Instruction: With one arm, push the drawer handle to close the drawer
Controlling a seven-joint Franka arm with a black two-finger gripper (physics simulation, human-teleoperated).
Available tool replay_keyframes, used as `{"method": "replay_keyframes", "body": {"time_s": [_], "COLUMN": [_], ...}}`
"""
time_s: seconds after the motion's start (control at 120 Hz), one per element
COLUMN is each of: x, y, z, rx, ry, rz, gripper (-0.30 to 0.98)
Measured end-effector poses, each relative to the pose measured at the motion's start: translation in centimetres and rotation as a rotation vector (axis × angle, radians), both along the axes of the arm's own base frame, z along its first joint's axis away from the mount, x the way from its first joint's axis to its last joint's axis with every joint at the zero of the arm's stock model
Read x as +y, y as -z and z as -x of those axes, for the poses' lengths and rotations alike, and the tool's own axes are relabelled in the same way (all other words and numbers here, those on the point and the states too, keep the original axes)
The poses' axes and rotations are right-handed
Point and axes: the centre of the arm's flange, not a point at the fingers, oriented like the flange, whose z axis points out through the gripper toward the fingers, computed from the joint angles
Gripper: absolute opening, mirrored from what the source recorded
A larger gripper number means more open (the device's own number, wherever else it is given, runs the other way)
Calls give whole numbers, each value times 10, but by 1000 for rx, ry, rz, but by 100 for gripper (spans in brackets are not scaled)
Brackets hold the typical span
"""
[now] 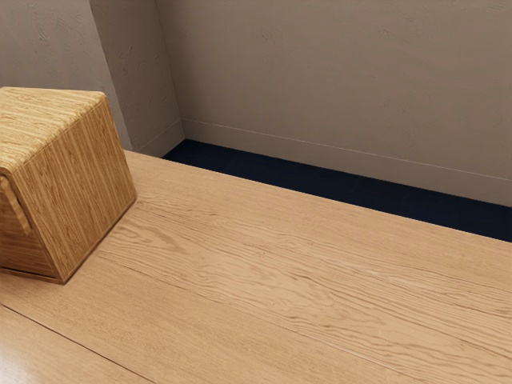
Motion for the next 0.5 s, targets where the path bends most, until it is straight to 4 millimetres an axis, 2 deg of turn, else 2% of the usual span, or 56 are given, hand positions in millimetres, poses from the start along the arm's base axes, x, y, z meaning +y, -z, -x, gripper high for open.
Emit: {"method": "replay_keyframes", "body": {"time_s": [0.225,0.5], "x": [1,10], "y": [0,1], "z": [-18,-16], "rx": [-3,-8], "ry": [30,34], "rz": [-2,7], "gripper": [-10,-10]}}
